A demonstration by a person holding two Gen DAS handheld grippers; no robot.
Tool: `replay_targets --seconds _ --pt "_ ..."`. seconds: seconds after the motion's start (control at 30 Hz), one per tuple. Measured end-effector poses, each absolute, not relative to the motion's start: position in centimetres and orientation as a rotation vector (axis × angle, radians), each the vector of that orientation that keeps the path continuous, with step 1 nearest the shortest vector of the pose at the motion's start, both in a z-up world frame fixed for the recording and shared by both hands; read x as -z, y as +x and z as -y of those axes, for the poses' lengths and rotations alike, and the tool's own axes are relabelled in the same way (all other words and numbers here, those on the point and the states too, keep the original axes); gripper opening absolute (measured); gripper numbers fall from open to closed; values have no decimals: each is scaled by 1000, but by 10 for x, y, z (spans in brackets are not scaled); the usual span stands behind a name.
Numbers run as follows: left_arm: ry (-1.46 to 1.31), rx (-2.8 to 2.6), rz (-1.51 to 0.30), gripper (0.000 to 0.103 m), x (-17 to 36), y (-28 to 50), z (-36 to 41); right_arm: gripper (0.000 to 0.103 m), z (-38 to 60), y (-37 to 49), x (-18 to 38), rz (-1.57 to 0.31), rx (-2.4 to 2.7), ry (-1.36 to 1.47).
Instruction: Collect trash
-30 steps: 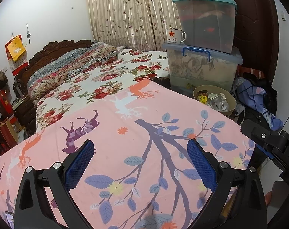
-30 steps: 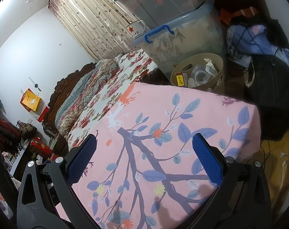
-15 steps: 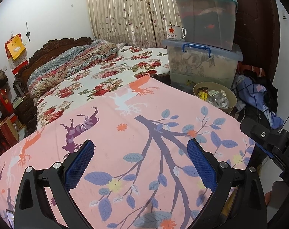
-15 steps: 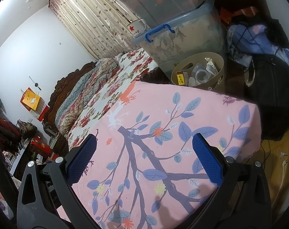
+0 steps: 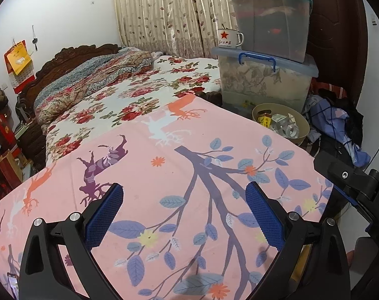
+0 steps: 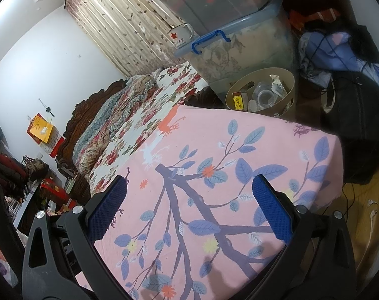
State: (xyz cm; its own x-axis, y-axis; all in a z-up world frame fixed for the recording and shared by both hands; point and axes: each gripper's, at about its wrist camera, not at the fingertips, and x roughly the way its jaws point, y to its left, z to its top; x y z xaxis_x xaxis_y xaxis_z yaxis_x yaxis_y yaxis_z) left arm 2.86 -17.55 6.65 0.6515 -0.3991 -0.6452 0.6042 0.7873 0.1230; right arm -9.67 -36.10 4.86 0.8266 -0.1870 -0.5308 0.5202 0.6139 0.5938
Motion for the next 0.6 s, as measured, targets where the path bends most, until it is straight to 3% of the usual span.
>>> replay_targets --seconds 0.6 --pt "326 596 -650 94 -67 32 172 99 359 -94 -47 -448 419 811"
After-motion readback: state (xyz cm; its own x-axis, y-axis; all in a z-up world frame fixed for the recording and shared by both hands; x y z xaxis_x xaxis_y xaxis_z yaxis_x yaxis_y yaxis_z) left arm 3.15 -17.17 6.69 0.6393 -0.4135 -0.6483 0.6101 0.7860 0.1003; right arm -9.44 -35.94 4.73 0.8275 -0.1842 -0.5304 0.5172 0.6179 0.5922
